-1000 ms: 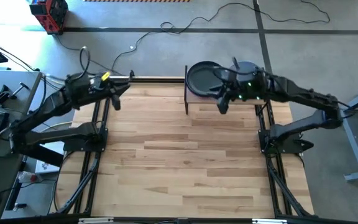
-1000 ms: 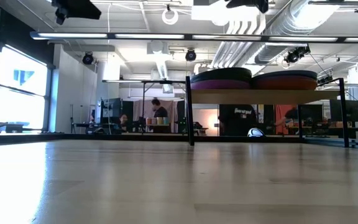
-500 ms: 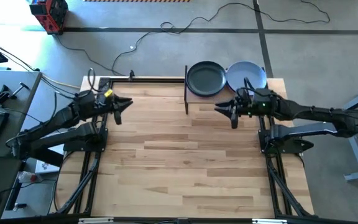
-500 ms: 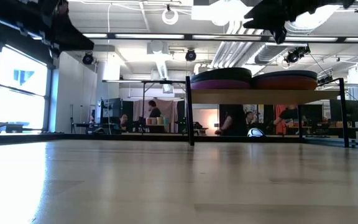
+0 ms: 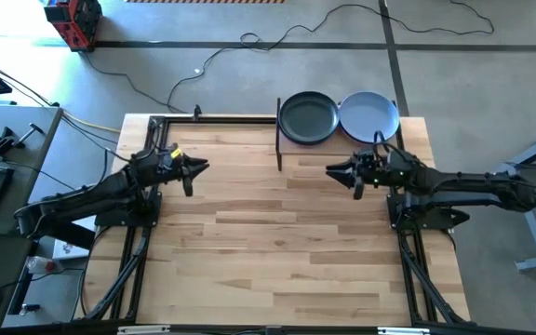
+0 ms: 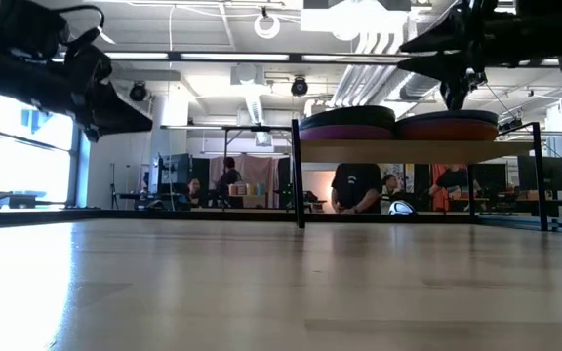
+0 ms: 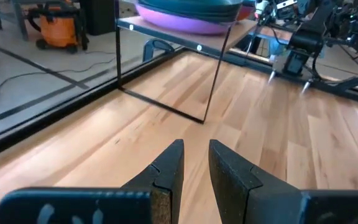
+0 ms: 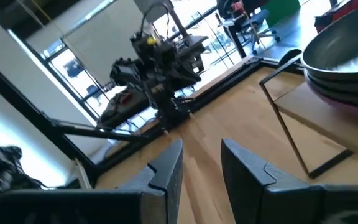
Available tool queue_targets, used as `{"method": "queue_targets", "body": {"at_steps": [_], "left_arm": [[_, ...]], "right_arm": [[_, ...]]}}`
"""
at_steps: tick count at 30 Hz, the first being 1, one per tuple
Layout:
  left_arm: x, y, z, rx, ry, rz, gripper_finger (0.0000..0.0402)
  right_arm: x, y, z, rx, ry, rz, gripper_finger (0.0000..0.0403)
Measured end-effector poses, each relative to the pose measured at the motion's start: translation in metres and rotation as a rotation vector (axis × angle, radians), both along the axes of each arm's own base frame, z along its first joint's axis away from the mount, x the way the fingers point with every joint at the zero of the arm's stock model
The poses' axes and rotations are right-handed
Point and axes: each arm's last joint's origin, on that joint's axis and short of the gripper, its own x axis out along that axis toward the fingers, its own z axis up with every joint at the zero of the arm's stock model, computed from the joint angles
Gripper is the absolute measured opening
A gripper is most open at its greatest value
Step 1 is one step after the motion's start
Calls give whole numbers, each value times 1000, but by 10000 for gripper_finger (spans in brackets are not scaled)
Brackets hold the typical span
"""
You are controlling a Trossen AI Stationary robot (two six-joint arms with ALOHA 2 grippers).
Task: Place and stack plates onto a shelf
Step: Return to Home Position
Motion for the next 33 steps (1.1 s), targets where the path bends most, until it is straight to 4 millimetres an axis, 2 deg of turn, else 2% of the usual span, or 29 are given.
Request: {"method": "queue_targets", "body": {"at_steps": [6, 14, 20, 27, 33], "left_arm": [[-1, 0, -11, -6, 16, 11, 65], [-1, 0, -12, -10, 16, 19, 65], [-1, 1, -12, 6, 23, 27, 65], [-2, 2, -11, 41, 36, 83, 65], [-2, 2, -12, 40, 44, 91, 65]], "right_arm": [[-4, 1, -14, 12, 2, 0, 94], [-15, 5, -49, 32, 18, 86, 94], [-23, 8, -62, 13, -17, 123, 94], [-26, 8, -82, -20, 151, 113, 94], [-27, 9, -86, -37, 191, 131, 94]]}}
